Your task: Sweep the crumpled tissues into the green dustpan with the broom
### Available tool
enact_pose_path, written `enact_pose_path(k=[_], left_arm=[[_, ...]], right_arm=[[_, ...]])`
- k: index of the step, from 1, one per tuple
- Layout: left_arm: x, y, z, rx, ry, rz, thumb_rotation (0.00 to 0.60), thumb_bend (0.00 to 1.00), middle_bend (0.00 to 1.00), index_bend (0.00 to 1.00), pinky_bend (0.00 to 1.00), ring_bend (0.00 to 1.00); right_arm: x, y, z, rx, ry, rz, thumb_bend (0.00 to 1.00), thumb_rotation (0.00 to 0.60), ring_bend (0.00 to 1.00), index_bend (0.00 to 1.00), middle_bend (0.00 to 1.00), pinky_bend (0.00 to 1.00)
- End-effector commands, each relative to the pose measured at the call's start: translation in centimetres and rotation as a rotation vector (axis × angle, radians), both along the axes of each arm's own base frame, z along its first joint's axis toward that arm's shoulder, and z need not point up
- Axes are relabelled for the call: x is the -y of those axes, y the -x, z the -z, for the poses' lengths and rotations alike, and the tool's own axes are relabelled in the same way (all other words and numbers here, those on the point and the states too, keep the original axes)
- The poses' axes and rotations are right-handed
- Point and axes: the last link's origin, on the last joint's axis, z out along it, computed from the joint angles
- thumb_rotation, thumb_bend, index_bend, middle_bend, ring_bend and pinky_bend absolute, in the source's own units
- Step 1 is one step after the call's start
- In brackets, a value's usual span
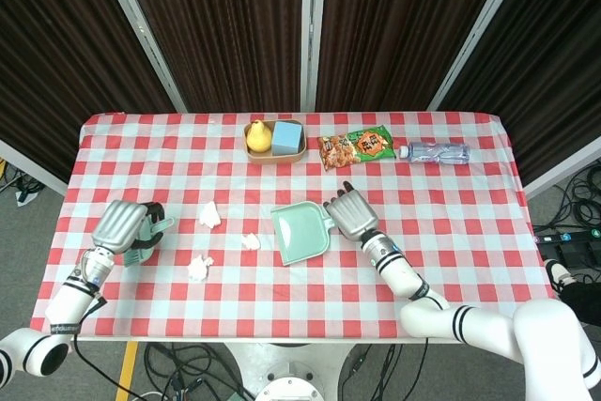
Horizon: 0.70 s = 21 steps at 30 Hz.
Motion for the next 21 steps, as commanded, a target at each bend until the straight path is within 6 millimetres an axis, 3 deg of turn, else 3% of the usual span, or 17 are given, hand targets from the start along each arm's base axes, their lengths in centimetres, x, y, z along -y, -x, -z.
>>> enact_pose_path(k=[1,14,21], left_arm=[[-0.1,0.2,0.3,-0.001,0.006,0.004,0.6,0.43,0.55,0.53,0.89,0.74],[-5.5,-1.6,2.1,0.042,0.052,0.069,0.6,0.44,0.55,0.53,0.89,0.73],[-7.3,-3.3,3.7,0.081,0.092,0.105,0.6,0.44,0.55,0.53,0.89,0.72]], right_arm=[[0.1,-0.3,-0.4,0.005,0.002,0.001,0.35,0.6,0.34,0.68,0.59,0.19],[0.6,-1.9,-1.5,-0.023,-0.028,0.079,0.35,0.6,0.35,0.69,0.6,0.2],[0.5,-2.6,-1.6,-0.044,-0.029,0.109,0.35,0.6,0.35,0.69,0.6,0.2]])
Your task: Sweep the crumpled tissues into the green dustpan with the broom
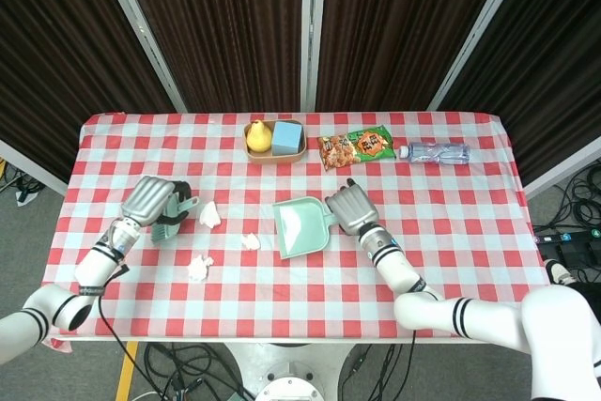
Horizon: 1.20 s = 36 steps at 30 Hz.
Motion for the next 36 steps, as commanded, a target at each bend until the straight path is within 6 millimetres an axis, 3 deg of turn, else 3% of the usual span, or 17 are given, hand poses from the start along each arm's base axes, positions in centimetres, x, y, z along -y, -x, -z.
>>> enact_pose_path(k=[1,14,36], left_arm=[[-0.7,-1.0,0.9,0.015,0.025,0.023,0.6,0.44,0.55,0.53,0.89,0.72],[-1.8,-4.0,3.8,0.11,0.11,0.053,0.6,0.45,0.55,0.53,0.89,0.72],[-1.2,-10.3,6.6,0.396,0.261,0.061,0.6,0.45,0.55,0.53,0.89,0.72]], right_arm=[[-0.1,-0.5,0.0,-0.009,-0.001,0.002,0.35,0.6,0.35,0.69,0.6,0.2],[-1.1,-1.5,1.2,-0.012,0.004,0.005,0.35,0.6,0.35,0.69,0.6,0.2],[-0.9,-2.6,4.0,0.072,-0.004,0.066,0.37,0.6,0.36,0.69,0.6,0.2]])
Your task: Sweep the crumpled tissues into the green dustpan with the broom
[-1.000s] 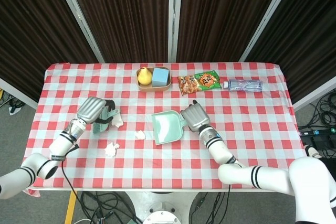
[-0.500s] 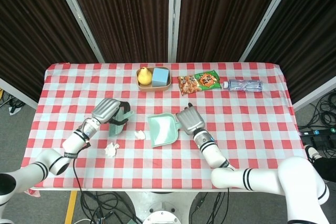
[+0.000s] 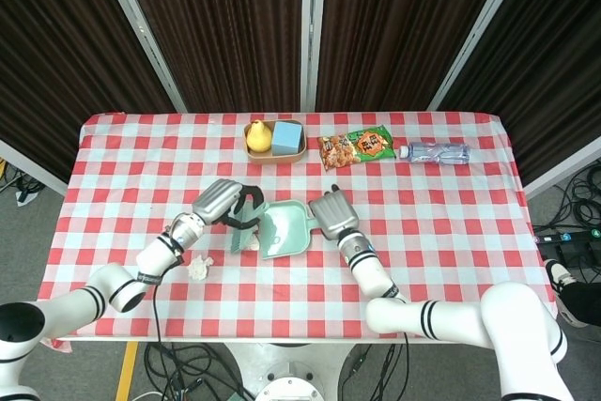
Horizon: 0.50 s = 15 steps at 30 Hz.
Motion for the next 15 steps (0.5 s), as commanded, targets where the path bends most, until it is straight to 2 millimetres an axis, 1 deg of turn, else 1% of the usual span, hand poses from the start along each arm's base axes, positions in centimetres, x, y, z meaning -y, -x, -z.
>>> enact_pose_path(k=[1,10,12,15], left_arm=[[0.1,-0.5,0.2,0.028,0.015,-0.008,0.6,0.45,0.55,0.53,0.89,0.72],[0.6,-2.1,0.2,0.164,0.086,-0.057,0.6,0.45,0.55,0.53,0.89,0.72],[0.6,-2.0,-0.1,0.182,0.092,-0.069,0.6,0.45,0.55,0.53,0.89,0.71],[0.4,-1.3,-0.9,0.169,0.066,-0.077,0.6,0.45,0.55,0.52,0.89,0.71]], right_arm=[[-0.1,0.0,0.3,0.012,-0.01,0.001,0.37,0.6,0.36,0.69,0.6,0.2],[-0.1,-0.4,1.0,0.087,-0.04,0.013,0.37,0.6,0.36,0.69,0.6,0.2],[-0.1,-0.3,1.1,0.1,-0.045,0.013,0.37,0.6,0.36,0.69,0.6,0.2],[0.0,-0.2,1.1,0.112,-0.053,0.007,0.37,0.6,0.36,0.69,0.6,0.2]])
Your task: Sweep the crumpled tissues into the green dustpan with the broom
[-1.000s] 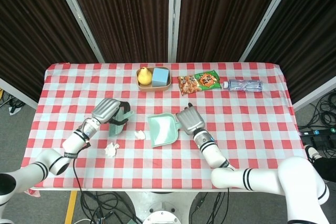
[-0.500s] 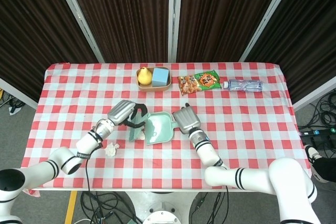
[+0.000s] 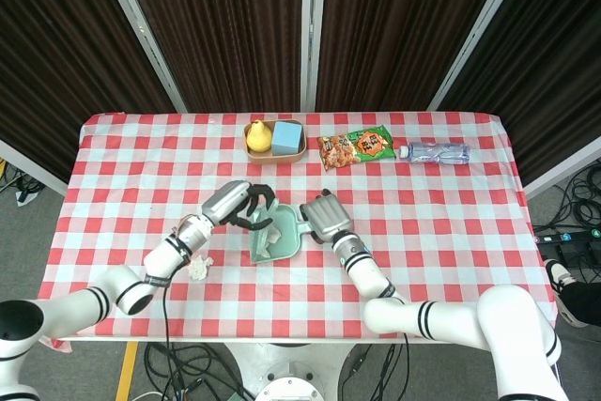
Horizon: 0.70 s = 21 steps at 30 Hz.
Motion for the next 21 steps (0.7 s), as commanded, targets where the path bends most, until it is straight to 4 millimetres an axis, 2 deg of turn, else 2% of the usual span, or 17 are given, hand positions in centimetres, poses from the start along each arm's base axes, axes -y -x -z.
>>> enact_pose_path(k=[1,7,14,21], left_arm=[[0.0,0.8,-1.0,-0.016,-0.028,-0.009,0.6,0.45,0.54,0.52,0.89,0.72],[0.8,3.7,-3.6,-0.113,-0.124,-0.033,0.6,0.47,0.54,0.52,0.89,0.72],[4.0,8.0,-5.8,-0.247,-0.207,-0.118,0.6,0.47,0.54,0.52,0.89,0.72],[7.1,10.4,-7.3,-0.303,-0.265,-0.241,0.6,0.48,0.54,0.52,0.89,0.72]], right_arm=[[0.1,0.1,0.1,0.009,-0.01,-0.005,0.37,0.6,0.36,0.69,0.6,0.2],[0.4,0.2,0.0,0.001,-0.024,-0.038,0.37,0.6,0.36,0.7,0.6,0.2],[0.7,0.5,-0.2,-0.001,-0.029,-0.05,0.37,0.6,0.36,0.7,0.6,0.2],[0.8,0.9,-0.5,-0.008,-0.029,-0.052,0.37,0.6,0.36,0.7,0.6,0.2]])
